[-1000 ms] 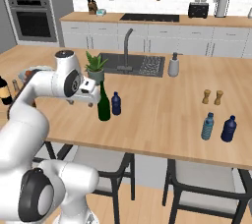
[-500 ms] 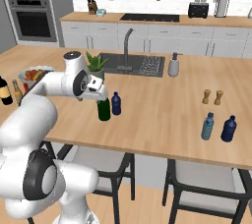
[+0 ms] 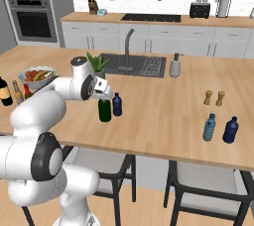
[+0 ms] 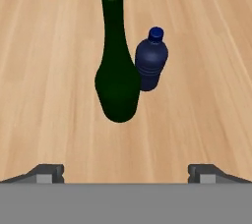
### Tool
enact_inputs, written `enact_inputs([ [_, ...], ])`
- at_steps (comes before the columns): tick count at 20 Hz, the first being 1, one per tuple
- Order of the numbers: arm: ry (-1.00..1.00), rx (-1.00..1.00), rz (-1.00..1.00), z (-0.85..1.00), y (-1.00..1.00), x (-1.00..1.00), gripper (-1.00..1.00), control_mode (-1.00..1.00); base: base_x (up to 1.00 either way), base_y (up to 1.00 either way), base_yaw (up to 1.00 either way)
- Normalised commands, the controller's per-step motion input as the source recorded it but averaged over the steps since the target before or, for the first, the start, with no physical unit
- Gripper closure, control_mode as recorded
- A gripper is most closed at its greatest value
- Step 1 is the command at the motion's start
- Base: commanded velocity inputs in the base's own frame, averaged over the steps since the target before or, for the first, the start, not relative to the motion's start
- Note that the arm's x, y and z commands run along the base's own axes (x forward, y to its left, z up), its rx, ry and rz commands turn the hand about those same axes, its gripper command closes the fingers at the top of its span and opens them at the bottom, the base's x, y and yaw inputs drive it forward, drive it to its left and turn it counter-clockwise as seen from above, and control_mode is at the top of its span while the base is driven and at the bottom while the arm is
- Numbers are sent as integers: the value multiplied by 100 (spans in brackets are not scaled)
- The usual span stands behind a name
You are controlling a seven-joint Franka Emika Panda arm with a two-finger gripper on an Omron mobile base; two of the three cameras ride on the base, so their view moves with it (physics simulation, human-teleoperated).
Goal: Move the plastic bottles in the middle to the plastics group, and the glass bottles in the middle to the glass group.
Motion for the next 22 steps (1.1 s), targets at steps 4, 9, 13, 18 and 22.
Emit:
enact_inputs([
  [4,-2,0,4,-19,0,20,-100,-100,0,0,0],
  [9,0,0,4,-23,0,52,-100,-100,0,0,0],
  [13,0,0,3,-15,0,38,-100,-100,0,0,0],
  [18,0,0,1,-12,0,33,-100,-100,0,0,0],
  [22,0,0,0,-19,1,8,-100,-100,0,0,0],
])
